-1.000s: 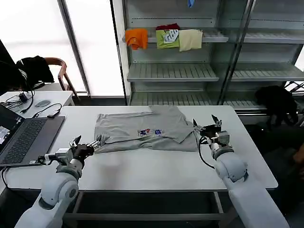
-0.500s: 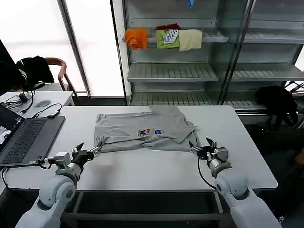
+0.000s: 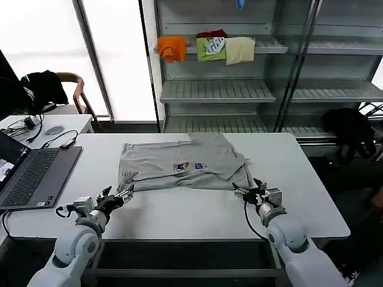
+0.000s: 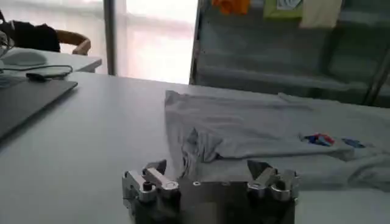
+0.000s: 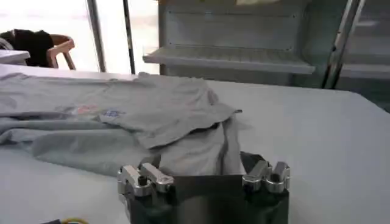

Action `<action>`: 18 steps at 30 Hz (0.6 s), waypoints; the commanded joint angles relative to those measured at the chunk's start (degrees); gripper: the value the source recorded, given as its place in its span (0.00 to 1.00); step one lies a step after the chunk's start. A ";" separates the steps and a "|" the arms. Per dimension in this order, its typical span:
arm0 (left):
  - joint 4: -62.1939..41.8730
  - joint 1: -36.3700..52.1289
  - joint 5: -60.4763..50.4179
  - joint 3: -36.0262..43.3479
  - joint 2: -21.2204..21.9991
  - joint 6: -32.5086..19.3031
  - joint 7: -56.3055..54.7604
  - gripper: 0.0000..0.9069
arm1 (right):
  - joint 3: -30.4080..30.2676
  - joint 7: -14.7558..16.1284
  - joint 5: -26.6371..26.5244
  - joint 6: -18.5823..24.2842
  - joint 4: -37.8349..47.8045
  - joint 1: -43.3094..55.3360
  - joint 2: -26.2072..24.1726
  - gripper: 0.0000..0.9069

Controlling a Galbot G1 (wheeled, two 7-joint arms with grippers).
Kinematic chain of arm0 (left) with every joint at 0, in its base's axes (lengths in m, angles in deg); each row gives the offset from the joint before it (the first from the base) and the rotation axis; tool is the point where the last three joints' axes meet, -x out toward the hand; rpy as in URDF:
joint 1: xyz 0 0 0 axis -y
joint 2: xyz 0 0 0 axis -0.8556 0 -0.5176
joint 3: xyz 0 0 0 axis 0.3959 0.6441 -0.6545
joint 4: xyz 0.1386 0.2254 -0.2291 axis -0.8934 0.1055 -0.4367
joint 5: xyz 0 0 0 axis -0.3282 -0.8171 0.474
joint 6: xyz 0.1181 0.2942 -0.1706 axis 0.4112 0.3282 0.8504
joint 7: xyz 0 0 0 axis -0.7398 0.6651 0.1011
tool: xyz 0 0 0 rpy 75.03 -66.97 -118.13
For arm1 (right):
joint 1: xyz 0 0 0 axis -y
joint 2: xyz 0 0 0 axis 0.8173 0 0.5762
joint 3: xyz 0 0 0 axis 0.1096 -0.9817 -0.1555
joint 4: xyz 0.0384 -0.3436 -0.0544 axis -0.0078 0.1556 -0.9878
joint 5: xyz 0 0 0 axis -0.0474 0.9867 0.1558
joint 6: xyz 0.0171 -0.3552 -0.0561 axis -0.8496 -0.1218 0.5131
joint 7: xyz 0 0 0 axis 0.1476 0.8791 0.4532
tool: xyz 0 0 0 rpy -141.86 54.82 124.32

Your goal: Fold and organize the clothes.

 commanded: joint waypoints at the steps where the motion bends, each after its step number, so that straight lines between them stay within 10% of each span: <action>1: -1.64 0.15 -0.11 0.31 0.50 -0.42 0.73 0.71 | -0.26 0.35 0.28 -0.31 0.55 0.15 0.31 0.88; 6: -3.56 1.03 -0.13 0.52 0.82 -0.71 1.15 0.48 | -0.27 0.63 0.50 -0.17 0.82 0.16 0.20 0.77; 13: -6.96 1.72 -0.50 0.55 0.92 -1.52 2.15 0.44 | -0.39 1.08 1.21 0.18 1.58 0.11 0.35 0.67; 18: -8.32 2.02 -0.81 0.70 1.14 -1.97 2.69 0.10 | -0.56 1.15 1.27 0.31 2.14 0.71 0.46 0.42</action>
